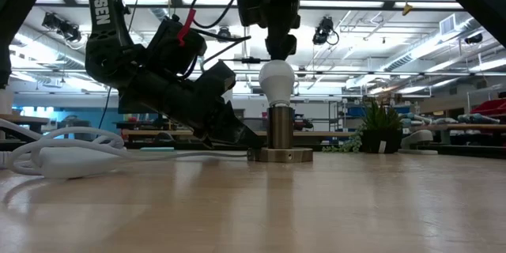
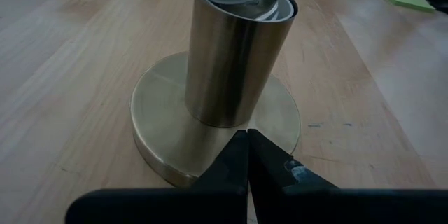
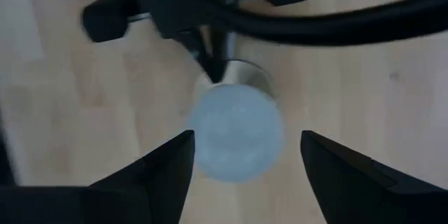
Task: Screw lightbulb
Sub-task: Insert the light bulb into the lamp
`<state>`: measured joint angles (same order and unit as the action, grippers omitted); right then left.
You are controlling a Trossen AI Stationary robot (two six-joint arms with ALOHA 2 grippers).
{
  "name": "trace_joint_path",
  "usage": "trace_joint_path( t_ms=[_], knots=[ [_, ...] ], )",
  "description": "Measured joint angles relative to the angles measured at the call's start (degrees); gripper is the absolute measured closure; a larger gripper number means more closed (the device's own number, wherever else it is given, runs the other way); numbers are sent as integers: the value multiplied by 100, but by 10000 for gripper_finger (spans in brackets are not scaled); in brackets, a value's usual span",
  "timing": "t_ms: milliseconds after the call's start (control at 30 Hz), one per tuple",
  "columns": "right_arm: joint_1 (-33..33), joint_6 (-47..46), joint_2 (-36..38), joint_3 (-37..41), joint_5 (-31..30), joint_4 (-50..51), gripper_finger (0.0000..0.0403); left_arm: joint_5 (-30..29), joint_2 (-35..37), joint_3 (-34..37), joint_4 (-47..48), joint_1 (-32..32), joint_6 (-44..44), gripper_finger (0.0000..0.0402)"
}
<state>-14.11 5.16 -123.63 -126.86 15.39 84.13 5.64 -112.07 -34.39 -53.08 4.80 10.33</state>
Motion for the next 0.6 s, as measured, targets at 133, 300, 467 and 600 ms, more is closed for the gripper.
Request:
trace_joint_path(
  t_ms=[133,300,467,600],
  knots=[
    [7,-1,0,-1,140,-6,99,19,0,0,0,0,0,394],
    [-63,234,0,1,138,15,64,27,0,0,-7,0,2,394],
    [-182,393,11,282,415,-131,51,32,0,0,-4,0,0,394],
    [-148,460,10,449,548,-183,57,37,0,-2,-4,0,0,394]
  ],
)
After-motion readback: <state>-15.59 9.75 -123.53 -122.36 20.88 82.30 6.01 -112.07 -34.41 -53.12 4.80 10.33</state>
